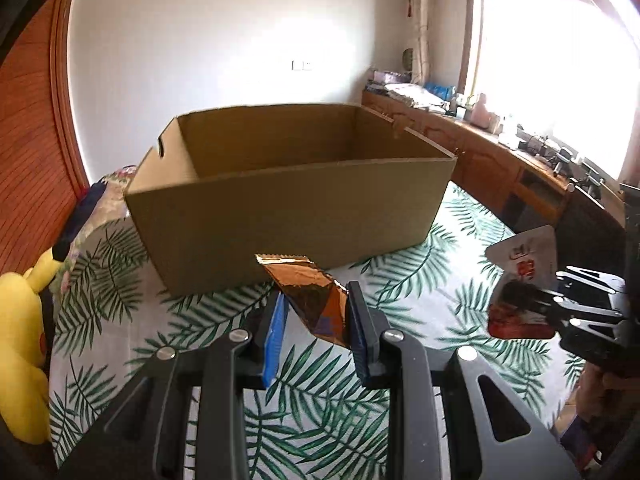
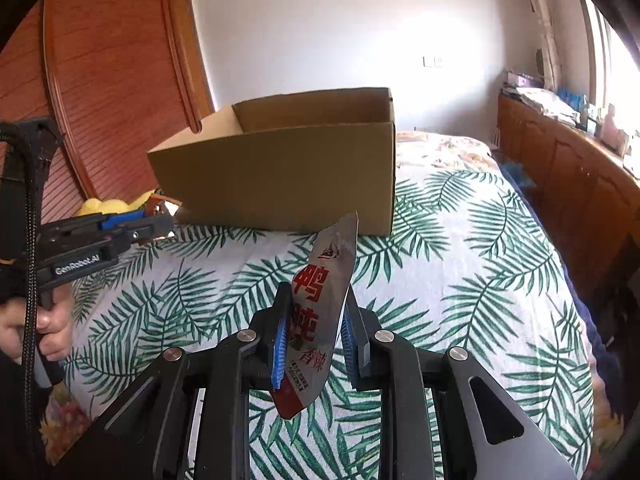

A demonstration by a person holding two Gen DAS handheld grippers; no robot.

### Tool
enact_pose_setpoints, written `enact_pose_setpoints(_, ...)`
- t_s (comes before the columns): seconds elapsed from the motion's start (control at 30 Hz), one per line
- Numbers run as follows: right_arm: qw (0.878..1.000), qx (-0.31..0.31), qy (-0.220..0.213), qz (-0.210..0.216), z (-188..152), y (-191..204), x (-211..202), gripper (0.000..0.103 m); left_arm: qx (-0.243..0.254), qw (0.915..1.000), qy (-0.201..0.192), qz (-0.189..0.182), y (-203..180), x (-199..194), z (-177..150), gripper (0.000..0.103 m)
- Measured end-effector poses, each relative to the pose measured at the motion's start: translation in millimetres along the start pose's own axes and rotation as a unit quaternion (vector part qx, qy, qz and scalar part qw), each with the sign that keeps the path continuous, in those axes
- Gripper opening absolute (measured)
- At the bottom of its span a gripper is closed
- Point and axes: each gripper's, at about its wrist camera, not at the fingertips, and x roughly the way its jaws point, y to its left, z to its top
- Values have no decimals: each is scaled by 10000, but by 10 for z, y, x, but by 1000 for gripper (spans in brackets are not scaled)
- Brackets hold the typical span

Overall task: Organize snacks
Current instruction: 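Lift both packets and carry them over the box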

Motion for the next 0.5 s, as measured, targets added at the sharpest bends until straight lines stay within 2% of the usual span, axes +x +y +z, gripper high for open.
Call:
enact_pose_setpoints(0.23, 9998, -162, -150, -5, 223, 21, -58, 21, 123, 9998, -145, -26, -4, -36, 232, 27)
enact_pose_setpoints(0.5, 9980, -423, -475, 0, 648, 92, -65, 21, 139, 9995, -299, 18, 125, 73, 587, 27)
